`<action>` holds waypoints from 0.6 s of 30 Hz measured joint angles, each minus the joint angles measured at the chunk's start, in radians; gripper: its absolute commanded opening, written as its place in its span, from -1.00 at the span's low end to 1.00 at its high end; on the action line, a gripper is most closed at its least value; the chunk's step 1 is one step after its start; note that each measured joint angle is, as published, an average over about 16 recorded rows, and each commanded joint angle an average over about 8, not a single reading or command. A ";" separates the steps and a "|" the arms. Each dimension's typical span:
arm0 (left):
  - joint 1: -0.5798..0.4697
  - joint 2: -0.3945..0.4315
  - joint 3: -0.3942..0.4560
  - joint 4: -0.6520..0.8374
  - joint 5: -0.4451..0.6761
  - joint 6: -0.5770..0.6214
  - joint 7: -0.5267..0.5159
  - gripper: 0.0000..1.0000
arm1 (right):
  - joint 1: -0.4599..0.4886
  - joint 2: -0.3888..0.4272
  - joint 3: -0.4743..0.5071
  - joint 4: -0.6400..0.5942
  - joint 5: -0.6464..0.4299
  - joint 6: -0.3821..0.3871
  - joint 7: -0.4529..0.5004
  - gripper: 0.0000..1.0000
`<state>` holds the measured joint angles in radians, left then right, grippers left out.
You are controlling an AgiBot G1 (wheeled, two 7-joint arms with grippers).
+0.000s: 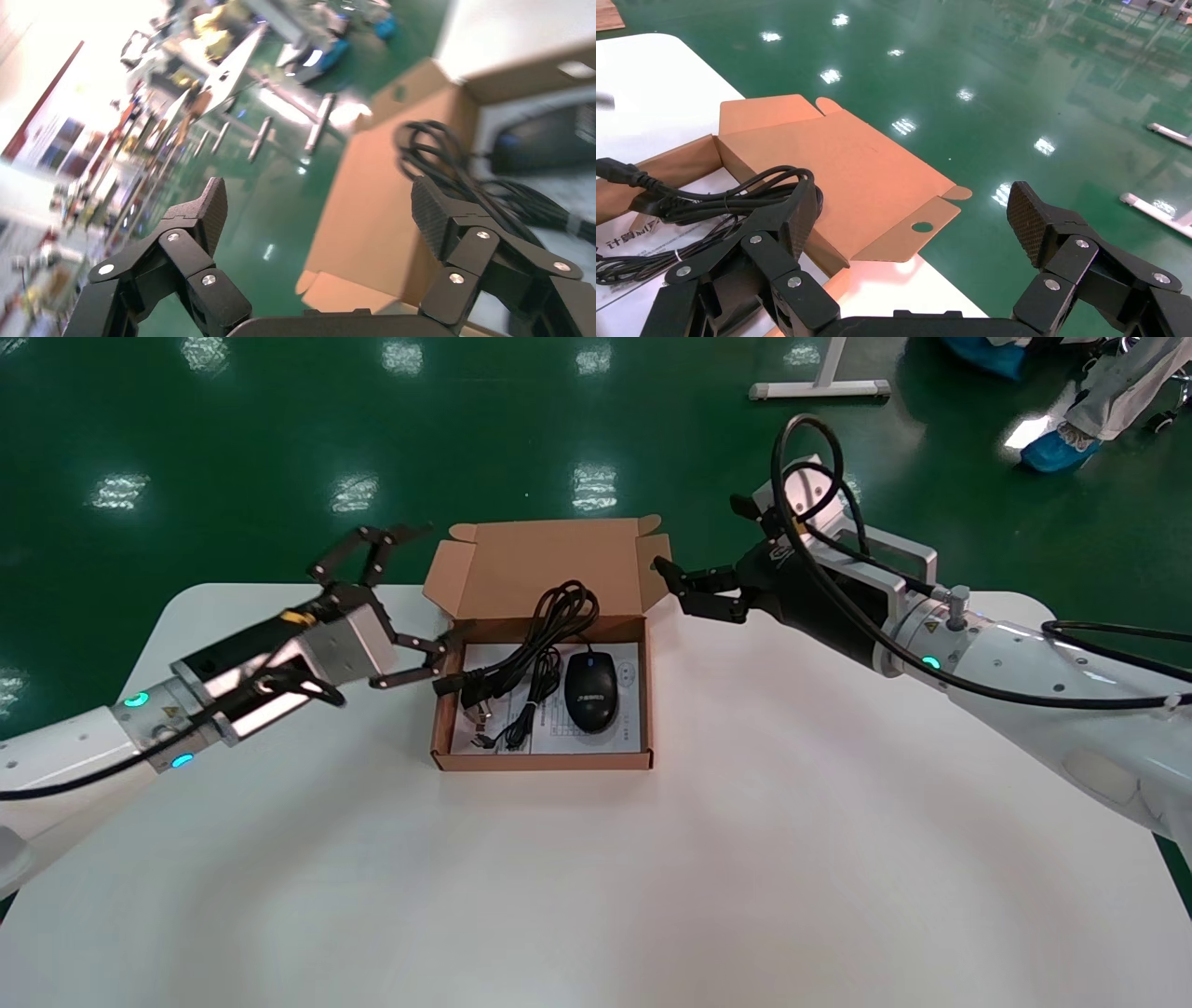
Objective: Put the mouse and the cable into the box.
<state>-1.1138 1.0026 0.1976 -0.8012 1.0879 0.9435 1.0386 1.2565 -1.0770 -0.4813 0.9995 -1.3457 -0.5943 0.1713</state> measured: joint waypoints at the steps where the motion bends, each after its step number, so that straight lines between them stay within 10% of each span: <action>1: 0.001 -0.001 -0.004 -0.003 -0.006 0.000 -0.005 1.00 | -0.002 -0.002 0.006 0.004 0.007 0.005 -0.003 1.00; 18: 0.011 -0.038 -0.018 -0.046 -0.069 0.038 -0.133 1.00 | -0.052 -0.022 0.134 0.081 0.177 0.021 -0.022 1.00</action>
<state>-1.1024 0.9648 0.1801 -0.8470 1.0186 0.9820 0.9053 1.2046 -1.0988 -0.3474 1.0804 -1.1684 -0.5738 0.1495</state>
